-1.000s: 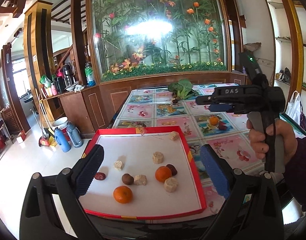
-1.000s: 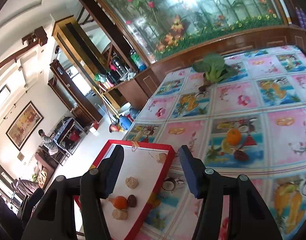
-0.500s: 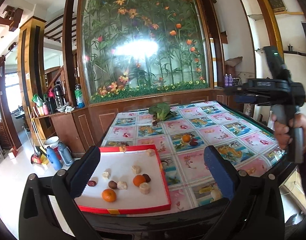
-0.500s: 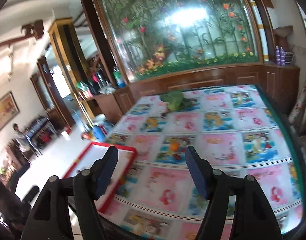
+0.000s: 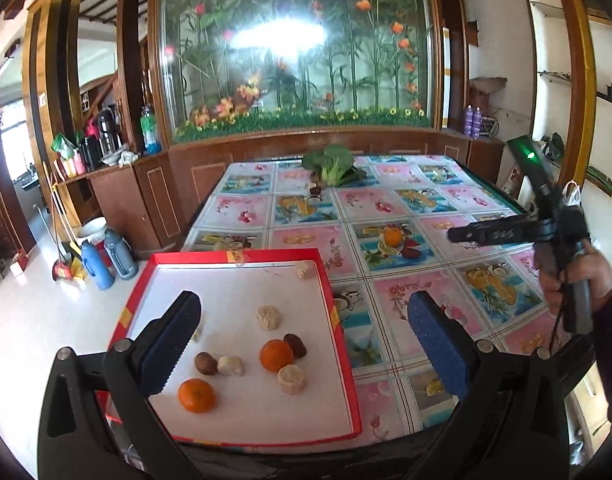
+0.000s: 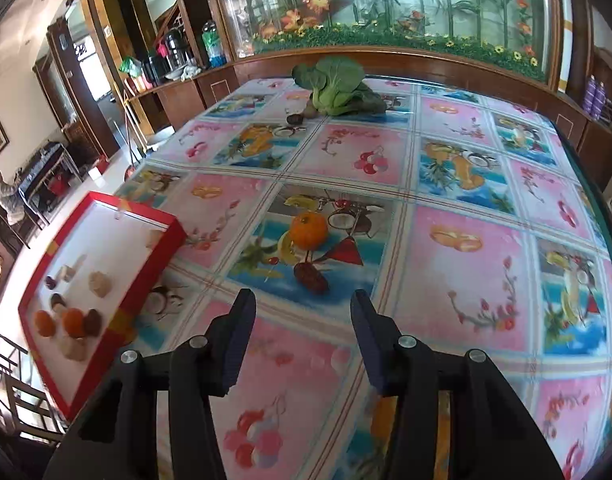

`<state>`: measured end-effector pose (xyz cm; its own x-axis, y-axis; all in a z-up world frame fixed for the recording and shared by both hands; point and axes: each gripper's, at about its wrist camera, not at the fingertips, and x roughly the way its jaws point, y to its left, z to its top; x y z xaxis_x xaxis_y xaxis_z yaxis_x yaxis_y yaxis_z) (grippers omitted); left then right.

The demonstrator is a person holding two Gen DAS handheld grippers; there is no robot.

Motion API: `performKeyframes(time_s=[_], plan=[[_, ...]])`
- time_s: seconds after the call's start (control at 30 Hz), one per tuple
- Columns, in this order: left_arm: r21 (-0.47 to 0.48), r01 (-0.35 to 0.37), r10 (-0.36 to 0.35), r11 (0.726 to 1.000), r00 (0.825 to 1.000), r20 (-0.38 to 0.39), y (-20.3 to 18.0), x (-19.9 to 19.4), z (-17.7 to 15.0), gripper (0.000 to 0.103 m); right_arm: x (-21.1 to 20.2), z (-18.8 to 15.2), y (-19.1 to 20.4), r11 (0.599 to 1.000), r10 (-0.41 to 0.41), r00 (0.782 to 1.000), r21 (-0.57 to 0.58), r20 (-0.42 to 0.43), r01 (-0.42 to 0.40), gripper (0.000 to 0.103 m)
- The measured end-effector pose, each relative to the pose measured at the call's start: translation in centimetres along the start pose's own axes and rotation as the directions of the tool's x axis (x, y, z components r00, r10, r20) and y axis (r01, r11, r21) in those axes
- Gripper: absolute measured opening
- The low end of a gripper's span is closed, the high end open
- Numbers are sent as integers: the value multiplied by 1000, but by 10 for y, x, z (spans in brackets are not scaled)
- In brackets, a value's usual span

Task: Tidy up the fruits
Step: 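Grasp a red date on the tablecloth with the right tool while the left tool moves toward an orange, then close the left tool around the mandarin orange and lift it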

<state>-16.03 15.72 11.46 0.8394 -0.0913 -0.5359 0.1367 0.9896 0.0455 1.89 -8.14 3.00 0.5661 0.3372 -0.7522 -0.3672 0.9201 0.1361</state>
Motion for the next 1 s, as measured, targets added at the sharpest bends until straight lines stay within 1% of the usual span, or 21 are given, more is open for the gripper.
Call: performKeyframes(time_s=[0.03,0.13,0.2,0.27,0.3,0.33,0.37,0.43,0.53,0.63,0.77,0.83,0.97,1.0], plan=[[4,-2,2,1000,1000,-11,-2,6,3,103,9,2,0,1000,6,1000,-14,-10,-7,49],[35,-14,15,999,999,-28,-11,25,14,103,27,7,0,999,-8,1000,-35,-28,7,49],[49,-15,16,999,999,-33,-16,33,21,103,38,9,-2,999,12,999,-34,-51,-14,49],[56,-8,11,998,999,-41,-21,41,26,103,41,9,-2,999,21,998,-38,-55,-23,49],[58,-3,6,998,999,-46,-23,44,27,103,43,8,-1,999,21,998,-39,-61,-23,46],[62,2,1,998,999,-50,-25,47,29,103,45,7,0,999,24,997,-41,-72,-27,38],[68,2,2,998,998,-55,-27,51,31,103,46,5,1,999,19,997,-45,-78,-22,35],[78,0,5,997,998,-69,-32,58,33,103,45,4,1,998,8,998,-55,-66,-11,31],[80,7,0,997,997,-83,-35,66,37,103,45,3,-4,999,-8,999,-49,-52,6,14],[83,2,6,997,995,-98,-39,74,39,103,44,1,-11,1000,13,999,-26,-52,-14,14],[85,12,-2,996,993,-120,-46,87,45,103,33,-8,-30,999,22,999,43,-45,-20,14],[90,23,-11,996,991,-131,-54,96,49,103,25,-13,-48,994,32,999,110,-36,-28,14],[106,43,-26,993,987,-156,-72,121,56,103,9,-16,-82,967,42,999,253,9,-43,15],[111,45,-26,993,986,-163,-78,131,59,103,6,-17,-91,955,43,999,294,24,-48,15]])
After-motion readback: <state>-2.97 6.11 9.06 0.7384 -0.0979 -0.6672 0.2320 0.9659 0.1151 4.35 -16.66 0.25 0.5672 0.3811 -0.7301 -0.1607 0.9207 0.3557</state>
